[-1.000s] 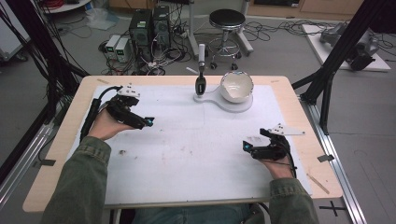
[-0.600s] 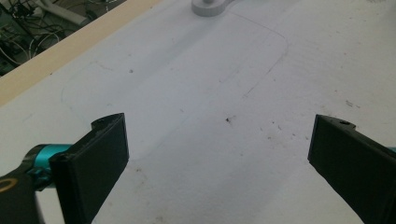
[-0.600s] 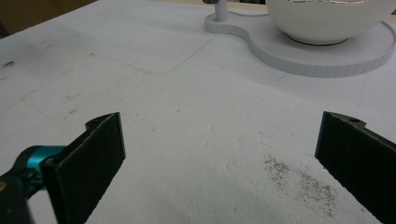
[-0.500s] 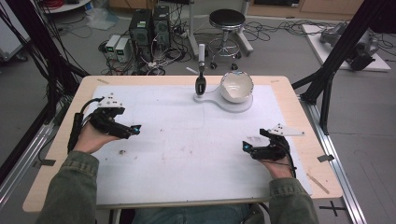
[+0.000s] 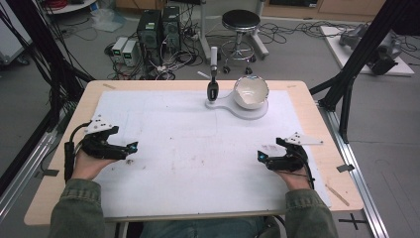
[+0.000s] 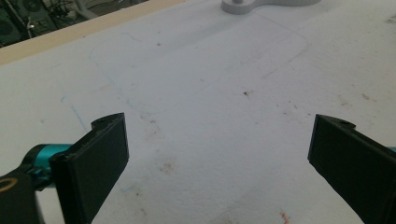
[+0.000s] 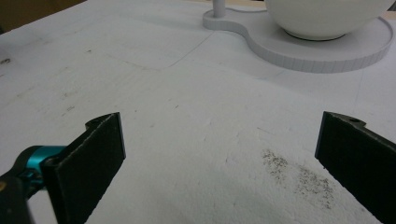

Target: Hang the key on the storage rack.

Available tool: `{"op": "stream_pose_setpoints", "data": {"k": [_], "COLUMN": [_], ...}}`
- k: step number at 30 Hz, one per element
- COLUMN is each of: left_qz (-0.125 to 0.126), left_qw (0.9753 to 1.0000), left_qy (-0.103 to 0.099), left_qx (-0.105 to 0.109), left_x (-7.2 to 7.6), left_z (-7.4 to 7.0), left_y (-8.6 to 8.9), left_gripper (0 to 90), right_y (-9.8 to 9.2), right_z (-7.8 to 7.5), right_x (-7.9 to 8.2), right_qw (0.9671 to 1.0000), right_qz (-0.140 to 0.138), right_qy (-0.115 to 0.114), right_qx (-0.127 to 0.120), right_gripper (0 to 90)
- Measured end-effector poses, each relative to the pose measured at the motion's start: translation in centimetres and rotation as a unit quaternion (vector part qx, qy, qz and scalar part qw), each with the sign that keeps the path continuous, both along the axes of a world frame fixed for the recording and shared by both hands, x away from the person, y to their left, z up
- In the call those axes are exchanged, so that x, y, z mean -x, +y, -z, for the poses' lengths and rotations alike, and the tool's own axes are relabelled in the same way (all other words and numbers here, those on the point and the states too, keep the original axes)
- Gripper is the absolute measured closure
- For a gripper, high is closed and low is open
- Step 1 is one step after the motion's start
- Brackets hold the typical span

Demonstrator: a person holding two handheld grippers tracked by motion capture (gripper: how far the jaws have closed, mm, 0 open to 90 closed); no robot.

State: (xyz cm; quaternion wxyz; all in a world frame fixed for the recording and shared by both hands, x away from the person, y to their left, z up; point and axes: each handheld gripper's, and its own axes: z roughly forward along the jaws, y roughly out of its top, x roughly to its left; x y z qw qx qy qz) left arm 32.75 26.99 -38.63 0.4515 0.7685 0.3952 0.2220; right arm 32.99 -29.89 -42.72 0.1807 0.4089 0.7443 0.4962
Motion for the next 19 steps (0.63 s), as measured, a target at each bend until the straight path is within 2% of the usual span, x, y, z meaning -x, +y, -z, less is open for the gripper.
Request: {"op": "stream_pose_setpoints", "data": {"k": [3,6,9,12,13,15,19], "left_qz": [-0.013,-0.024,-0.035,-0.045,-0.049,-0.058,-0.053], "left_qw": [0.9999,0.9994,0.9989,0.9984,0.9978,0.9971,0.9975], "left_qy": [-0.004,-0.017,-0.004,-0.006,-0.009,-0.017,-0.012], "left_qx": [0.006,0.018,0.032,0.033,0.044,0.047,0.045], "left_x": [0.5,1.2,2.1,2.2,2.1,2.1,2.1], "left_z": [0.6,1.4,2.3,2.4,2.3,2.3,2.5], "left_y": [0.6,0.8,1.2,1.7,1.9,2.0,2.0], "left_gripper": [5.7,5.7,5.7,5.7,5.7,5.7,5.7], "right_y": [-0.1,0.0,0.0,0.0,0.0,0.0,0.0], "right_z": [0.0,0.0,0.0,0.0,0.0,0.1,0.1], "right_x": [0.0,0.1,0.2,0.1,0.1,0.1,0.1], "right_qw": [1.0000,1.0000,1.0000,1.0000,1.0000,1.0000,0.9999], "right_qz": [-0.001,-0.003,-0.003,-0.003,-0.003,-0.003,-0.003], "right_qy": [-0.001,0.001,-0.002,-0.001,-0.002,-0.001,0.001], "right_qx": [0.002,0.004,0.008,0.007,0.006,0.008,0.011], "right_gripper": [0.6,0.5,0.6,0.6,0.6,0.6,0.6]}}
